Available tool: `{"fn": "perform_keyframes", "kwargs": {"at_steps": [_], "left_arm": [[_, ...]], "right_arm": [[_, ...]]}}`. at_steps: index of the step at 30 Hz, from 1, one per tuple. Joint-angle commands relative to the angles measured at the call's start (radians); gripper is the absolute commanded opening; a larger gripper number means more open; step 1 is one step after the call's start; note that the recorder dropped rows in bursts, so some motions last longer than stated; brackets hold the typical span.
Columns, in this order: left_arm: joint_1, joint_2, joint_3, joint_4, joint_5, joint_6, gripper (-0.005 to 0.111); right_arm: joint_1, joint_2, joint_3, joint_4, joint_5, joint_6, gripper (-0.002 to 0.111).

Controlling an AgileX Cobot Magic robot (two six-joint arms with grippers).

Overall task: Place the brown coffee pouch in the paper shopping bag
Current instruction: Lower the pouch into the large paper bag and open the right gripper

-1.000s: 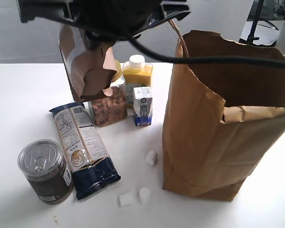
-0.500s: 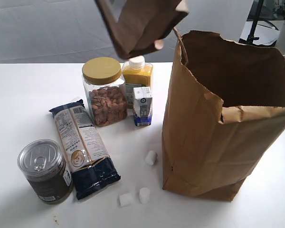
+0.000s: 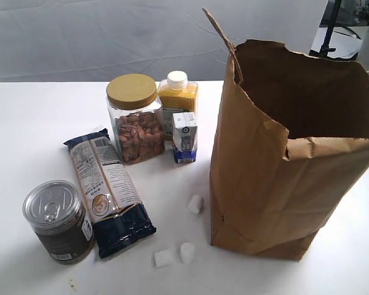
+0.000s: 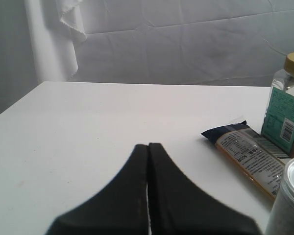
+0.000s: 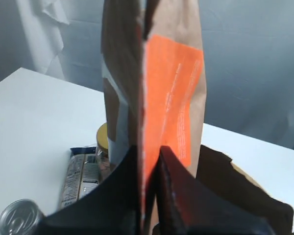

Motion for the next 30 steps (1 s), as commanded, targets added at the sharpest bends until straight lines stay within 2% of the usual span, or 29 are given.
{"fn": "perform_keyframes", "kwargs": {"at_steps": [1, 6, 11, 30], "left_arm": [[0.003, -0.003, 0.004, 0.005, -0.005, -0.002, 0.000], [0.003, -0.003, 0.004, 0.005, -0.005, -0.002, 0.000], [0.003, -0.003, 0.004, 0.005, -0.005, -0.002, 0.000], [0.003, -0.003, 0.004, 0.005, -0.005, -0.002, 0.000]], "right_arm": [[-0.033, -0.010, 0.008, -0.078, -0.037, 0.023, 0.000], [-0.191, -0.010, 0.109, -0.023, -0.037, 0.021, 0.000], [-0.289, -0.010, 0.238, 0.004, -0.037, 0.017, 0.000], [-0.305, -0.010, 0.530, 0.054, -0.037, 0.002, 0.000]]}}
